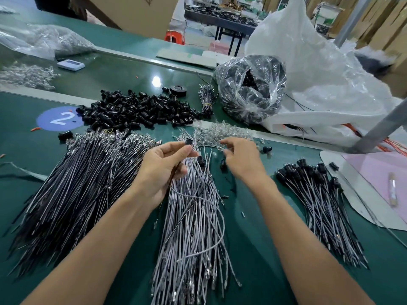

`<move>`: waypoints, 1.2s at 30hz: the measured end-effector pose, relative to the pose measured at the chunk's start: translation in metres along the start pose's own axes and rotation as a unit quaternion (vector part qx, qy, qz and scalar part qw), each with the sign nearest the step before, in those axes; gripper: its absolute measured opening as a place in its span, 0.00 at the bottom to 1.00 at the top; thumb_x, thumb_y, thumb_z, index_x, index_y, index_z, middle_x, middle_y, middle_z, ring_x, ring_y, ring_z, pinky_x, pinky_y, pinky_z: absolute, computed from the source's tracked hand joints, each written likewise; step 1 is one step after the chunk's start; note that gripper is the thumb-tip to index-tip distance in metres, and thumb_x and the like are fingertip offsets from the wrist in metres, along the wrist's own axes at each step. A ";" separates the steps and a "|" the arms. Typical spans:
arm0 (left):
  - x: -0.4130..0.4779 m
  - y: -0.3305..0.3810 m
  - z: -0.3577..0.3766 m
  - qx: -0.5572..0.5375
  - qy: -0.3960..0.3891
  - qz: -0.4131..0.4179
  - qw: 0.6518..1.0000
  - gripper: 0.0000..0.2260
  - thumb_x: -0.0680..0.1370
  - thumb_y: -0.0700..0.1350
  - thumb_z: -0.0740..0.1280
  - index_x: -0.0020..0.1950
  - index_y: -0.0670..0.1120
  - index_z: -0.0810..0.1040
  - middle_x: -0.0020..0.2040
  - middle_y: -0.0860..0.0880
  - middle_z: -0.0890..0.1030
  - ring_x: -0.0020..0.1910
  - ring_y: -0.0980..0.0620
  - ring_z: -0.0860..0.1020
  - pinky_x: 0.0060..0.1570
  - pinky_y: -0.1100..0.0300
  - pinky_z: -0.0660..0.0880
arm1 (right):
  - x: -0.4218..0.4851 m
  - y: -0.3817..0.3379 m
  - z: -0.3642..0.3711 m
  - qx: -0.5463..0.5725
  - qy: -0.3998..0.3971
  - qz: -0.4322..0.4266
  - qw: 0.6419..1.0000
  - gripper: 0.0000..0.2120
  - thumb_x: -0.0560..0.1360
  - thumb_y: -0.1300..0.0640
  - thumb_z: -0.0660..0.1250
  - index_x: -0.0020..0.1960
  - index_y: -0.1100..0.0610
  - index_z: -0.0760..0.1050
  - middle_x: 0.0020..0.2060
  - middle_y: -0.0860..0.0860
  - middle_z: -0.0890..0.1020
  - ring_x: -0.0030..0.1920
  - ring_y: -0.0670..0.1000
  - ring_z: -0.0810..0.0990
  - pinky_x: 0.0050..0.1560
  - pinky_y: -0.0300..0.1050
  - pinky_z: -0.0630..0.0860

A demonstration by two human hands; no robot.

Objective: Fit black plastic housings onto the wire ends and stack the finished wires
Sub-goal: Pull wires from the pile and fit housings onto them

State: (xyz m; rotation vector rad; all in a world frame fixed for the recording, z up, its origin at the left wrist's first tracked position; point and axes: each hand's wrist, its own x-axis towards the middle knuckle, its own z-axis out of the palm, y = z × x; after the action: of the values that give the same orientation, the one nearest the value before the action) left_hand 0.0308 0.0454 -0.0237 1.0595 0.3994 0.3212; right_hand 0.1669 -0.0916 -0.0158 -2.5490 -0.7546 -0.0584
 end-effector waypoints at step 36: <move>-0.003 -0.015 0.012 0.101 -0.052 0.148 0.982 0.11 0.66 0.43 0.74 0.46 0.41 0.82 0.39 0.43 0.86 0.39 0.45 0.86 0.33 0.61 0.80 | -0.048 -0.011 -0.007 0.418 0.086 -0.107 0.898 0.09 0.69 0.64 0.77 0.42 0.51 0.83 0.37 0.48 0.86 0.38 0.48 0.84 0.42 0.40 0.79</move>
State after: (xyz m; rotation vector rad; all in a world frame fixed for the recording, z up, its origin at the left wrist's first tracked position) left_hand 0.0345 0.0277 -0.0313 1.3319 0.1808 0.4957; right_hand 0.1214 -0.1113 -0.0128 -1.6171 -0.7689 -0.0210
